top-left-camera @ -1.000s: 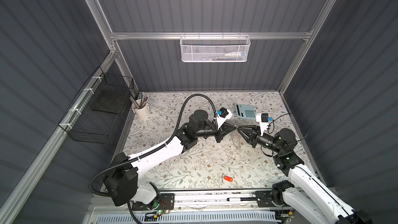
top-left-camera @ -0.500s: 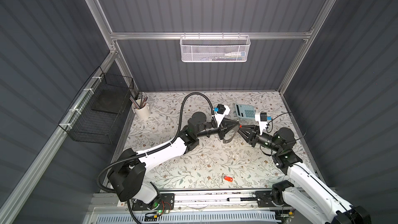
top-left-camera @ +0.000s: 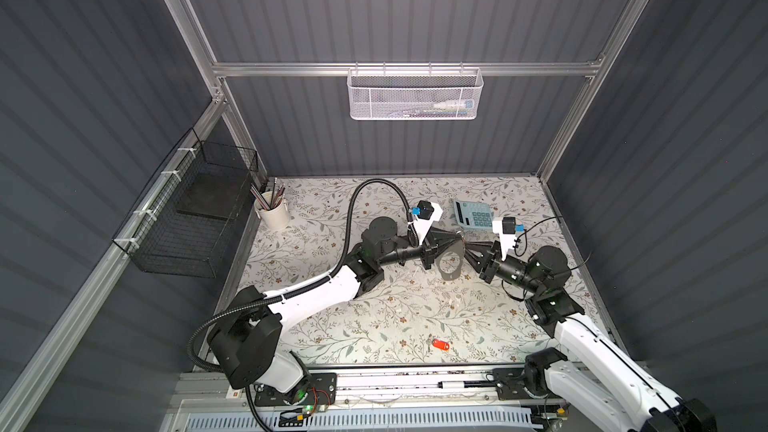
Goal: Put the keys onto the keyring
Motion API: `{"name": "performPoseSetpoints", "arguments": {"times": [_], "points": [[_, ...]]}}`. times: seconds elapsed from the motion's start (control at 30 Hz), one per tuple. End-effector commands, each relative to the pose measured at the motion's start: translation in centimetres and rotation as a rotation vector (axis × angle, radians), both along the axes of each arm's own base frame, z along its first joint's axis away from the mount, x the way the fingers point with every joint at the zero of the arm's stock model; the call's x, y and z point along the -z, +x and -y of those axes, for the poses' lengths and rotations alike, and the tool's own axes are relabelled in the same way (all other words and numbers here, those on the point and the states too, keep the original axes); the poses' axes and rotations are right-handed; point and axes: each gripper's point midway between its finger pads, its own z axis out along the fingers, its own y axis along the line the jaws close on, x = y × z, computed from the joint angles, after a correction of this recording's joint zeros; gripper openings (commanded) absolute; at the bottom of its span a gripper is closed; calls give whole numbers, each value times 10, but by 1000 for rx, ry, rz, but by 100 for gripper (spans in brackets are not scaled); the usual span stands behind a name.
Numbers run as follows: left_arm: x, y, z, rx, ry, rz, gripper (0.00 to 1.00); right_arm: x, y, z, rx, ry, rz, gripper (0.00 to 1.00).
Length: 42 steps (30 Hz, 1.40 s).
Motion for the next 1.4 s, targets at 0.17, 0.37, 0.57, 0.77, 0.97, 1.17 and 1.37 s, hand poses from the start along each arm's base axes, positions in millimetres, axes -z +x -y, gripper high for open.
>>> {"name": "performPoseSetpoints", "arguments": {"times": [0.17,0.37,0.57,0.77,0.97,1.17,1.37], "points": [[-26,1,0,-15,-73,23,0,-1,-9,-5,-41,-6,14,0],[-34,0,2,5,-102,25,0,15,-13,-18,-84,-68,-16,0],[-22,13,0,-33,-111,-30,0,18,-13,-29,-120,-114,-26,0],[-15,23,-10,-54,-126,-74,0,21,-9,-17,-29,-144,-8,12],[-8,26,-15,-37,-116,-86,0,18,-5,-6,24,-135,-21,25],[-11,33,-19,24,-135,-112,0,18,5,13,140,-130,-43,41],[-21,31,-26,110,-197,-108,0,1,24,48,302,-64,-81,58]]}}
